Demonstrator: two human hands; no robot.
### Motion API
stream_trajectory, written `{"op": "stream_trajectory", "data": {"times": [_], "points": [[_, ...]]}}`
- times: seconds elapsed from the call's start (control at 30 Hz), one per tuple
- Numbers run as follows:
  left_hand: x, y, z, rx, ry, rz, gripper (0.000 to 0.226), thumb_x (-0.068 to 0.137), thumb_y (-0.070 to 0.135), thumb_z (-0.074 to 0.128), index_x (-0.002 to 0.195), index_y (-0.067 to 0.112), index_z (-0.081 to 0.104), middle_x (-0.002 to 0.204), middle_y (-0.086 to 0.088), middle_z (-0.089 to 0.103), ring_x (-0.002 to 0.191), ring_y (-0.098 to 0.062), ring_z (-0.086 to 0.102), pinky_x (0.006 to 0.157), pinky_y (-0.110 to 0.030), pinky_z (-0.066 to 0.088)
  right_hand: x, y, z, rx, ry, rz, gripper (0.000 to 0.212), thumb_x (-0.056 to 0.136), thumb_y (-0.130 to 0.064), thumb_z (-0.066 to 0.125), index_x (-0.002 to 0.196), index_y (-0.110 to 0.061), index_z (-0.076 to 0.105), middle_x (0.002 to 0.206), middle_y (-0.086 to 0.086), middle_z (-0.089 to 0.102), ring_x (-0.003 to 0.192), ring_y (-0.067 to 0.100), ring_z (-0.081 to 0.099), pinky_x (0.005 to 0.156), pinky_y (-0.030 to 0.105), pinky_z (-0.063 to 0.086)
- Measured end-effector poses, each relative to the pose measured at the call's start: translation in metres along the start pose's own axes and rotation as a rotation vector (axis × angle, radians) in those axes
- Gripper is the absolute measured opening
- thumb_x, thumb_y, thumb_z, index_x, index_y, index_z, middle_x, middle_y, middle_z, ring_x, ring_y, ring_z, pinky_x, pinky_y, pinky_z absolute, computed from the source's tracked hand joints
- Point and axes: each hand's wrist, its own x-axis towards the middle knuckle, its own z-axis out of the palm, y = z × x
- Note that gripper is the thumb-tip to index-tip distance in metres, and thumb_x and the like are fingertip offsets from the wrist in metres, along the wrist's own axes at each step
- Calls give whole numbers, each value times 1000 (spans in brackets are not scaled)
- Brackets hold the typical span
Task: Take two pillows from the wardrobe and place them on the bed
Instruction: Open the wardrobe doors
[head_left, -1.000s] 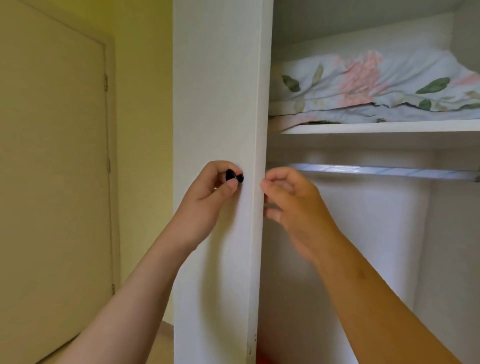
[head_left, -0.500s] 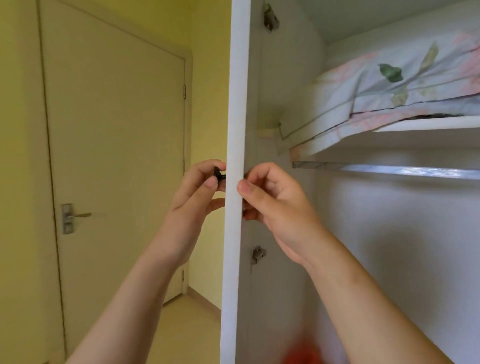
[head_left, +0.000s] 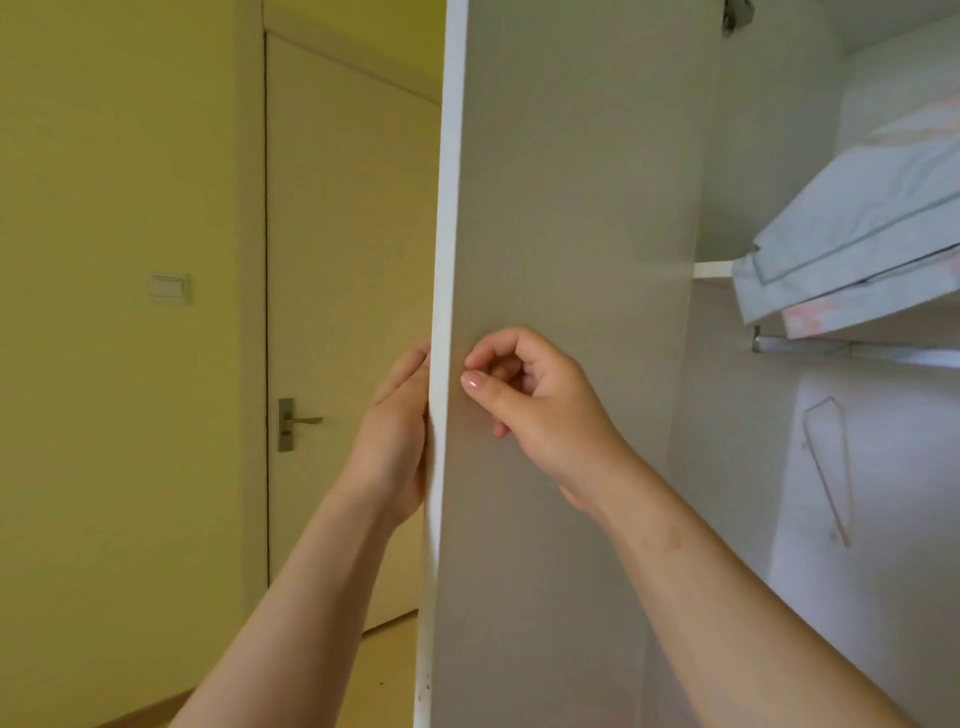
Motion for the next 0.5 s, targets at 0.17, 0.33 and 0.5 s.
{"op": "stream_trajectory", "data": {"times": [0.17, 0.33, 0.5], "points": [[24, -1, -27, 54, 117, -85, 26, 95, 15, 43, 114, 8, 60, 83, -6, 69, 66, -17, 66, 56, -24, 55, 27, 20, 24, -62, 11, 26, 30, 85, -3, 60, 67, -26, 54, 64, -5, 45, 54, 7, 42, 54, 21, 40], [40, -6, -46, 100, 175, -123, 29, 93, 17, 44, 117, 9, 60, 90, -7, 69, 72, -20, 66, 59, -25, 55, 47, 35, 41, -139, 21, 49, 29, 84, -5, 60, 65, -26, 53, 62, -5, 43, 59, 11, 42, 61, 26, 39], [38, -5, -47, 98, 238, -147, 23, 93, 12, 42, 95, 16, 65, 71, 0, 70, 56, -12, 65, 48, -19, 52, 53, 40, 45, -159, 40, 68, 27, 84, -7, 59, 66, -26, 53, 61, -7, 42, 58, 9, 41, 63, 27, 40]]}}
